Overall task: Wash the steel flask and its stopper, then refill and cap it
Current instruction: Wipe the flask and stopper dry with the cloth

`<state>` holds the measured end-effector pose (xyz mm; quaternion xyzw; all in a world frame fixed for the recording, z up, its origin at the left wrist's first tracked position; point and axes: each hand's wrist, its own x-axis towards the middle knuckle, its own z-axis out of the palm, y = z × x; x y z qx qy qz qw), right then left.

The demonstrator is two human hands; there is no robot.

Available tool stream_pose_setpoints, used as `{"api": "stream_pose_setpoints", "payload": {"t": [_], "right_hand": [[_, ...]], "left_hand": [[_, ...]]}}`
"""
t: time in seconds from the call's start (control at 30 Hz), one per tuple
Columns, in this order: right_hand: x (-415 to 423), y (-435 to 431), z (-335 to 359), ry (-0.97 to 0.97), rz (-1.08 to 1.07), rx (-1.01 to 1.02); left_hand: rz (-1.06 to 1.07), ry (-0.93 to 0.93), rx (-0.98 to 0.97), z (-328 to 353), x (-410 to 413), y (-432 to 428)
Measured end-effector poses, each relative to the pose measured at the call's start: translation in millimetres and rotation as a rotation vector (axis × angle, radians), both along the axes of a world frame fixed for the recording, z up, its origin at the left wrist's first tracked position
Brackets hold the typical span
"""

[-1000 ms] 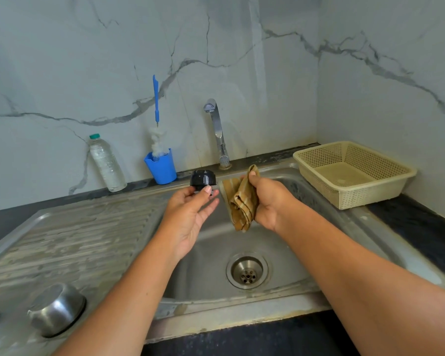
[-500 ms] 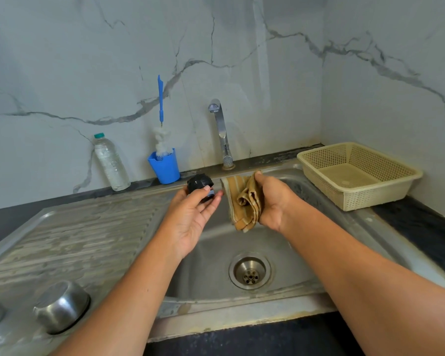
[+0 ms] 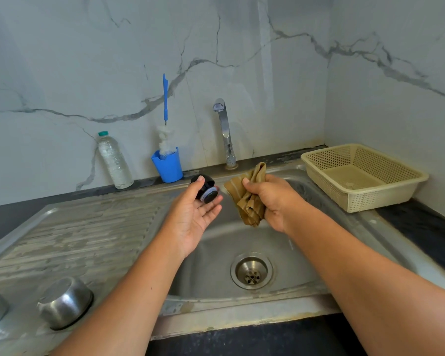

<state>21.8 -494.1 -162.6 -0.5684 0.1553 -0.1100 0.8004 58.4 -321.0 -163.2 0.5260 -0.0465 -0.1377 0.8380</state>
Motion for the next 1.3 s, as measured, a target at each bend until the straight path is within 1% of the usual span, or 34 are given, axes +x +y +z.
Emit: {"api": "stream_pose_setpoints", "payload": {"t": [0.1, 0.37, 0.47, 0.57, 0.63, 0.73, 1.0, 1.07, 1.3], "right_hand": [[0.4, 1.1, -1.0, -0.010, 0.002, -0.024], [1.9, 3.0, 0.9, -0.053, -0.040, 0.049], [-0.8, 1.8, 1.4, -0.070, -0.016, 0.085], [-3.2, 3.3, 1.4, -0.072, 0.021, 0.061], [-2.9, 5.5, 1.5, -0.076, 0.022, 0.006], [-3.3, 8.5, 1.9, -0.089, 0.015, -0.142], [-10.4, 11.8, 4.7, -0.145, 0.019, -0.699], [-12.6, 12.9, 6.0, -0.146, 0.042, -0.754], [-16.6, 15.2, 8.8, -0.194, 0.124, -0.754]], "left_hand": [[0.013, 0.008, 0.039, -0.5, -0.2, -0.1], [0.044, -0.008, 0.100, -0.4, -0.2, -1.9], [0.035, -0.008, 0.107, -0.8, 0.0, -2.8], [0.024, -0.018, 0.116, -2.4, 0.5, -2.6], [0.024, -0.031, 0.120, -3.2, 0.9, -2.7], [0.026, -0.048, 0.127, -3.7, 1.7, -3.6], [0.011, -0.071, 0.171, -4.7, 1.9, -3.9], [0.016, -0.078, 0.185, -5.0, 2.2, -3.8], [0.030, -0.068, 0.174, -5.9, 3.9, -3.4]]}}
